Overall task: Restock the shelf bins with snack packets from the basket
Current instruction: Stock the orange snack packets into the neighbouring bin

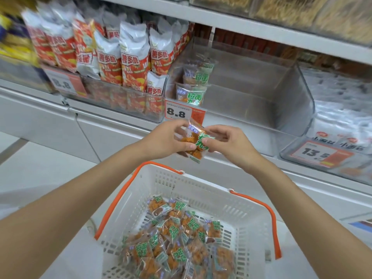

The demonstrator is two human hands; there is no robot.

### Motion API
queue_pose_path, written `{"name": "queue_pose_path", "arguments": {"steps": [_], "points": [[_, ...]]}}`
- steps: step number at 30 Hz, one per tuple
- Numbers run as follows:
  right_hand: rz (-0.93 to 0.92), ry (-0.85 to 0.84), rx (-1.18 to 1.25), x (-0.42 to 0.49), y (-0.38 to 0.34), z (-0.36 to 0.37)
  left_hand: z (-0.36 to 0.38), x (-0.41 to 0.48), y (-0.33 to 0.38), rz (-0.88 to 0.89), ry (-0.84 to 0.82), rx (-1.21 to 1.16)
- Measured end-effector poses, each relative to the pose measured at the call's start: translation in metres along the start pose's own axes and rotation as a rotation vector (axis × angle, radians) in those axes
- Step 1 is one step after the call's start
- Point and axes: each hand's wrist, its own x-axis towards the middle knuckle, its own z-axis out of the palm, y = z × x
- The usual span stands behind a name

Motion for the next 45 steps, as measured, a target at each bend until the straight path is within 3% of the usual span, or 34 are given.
{"name": "queue_pose_path", "arguments": {"steps": [7,11,16,20,25,28,33,40,43,45], "points": [[-0.317,0.329,0.0,0.039,-0.072,-0.028,-0.045,0.014,0.076,0.293,0.239,0.027],[-0.301,0.344,-0.105,0.076,-0.076,-0.036,-0.07,0.045,0.093,0.37,0.388,0.426],[-0.085,0.174,-0.291,0.104,-0.043,-0.024,-0.081,0.075,0.088,0.389,0.228,1.124],[0.04,0.088,-0.337,0.113,-0.034,-0.012,-0.078,0.083,0.079,0.329,0.099,1.388],[0.269,0.044,-0.37,0.113,-0.043,-0.013,-0.078,0.086,0.065,0.274,0.068,1.449],[0.398,-0.067,-0.248,0.112,-0.049,-0.017,-0.077,0.087,0.06,0.283,0.099,1.437],[0.446,-0.062,-0.152,0.126,-0.046,-0.007,-0.077,0.087,0.06,0.268,0.087,1.472],[0.4,-0.089,-0.106,0.121,-0.042,-0.01,-0.078,0.083,0.057,0.287,0.094,1.425],[0.334,-0.045,-0.345,0.111,-0.049,-0.015,-0.073,0.077,0.053,0.318,0.187,1.387],[0.198,0.125,-0.485,0.102,-0.048,-0.018,-0.066,0.07,0.051,0.354,0.301,1.296]]}}
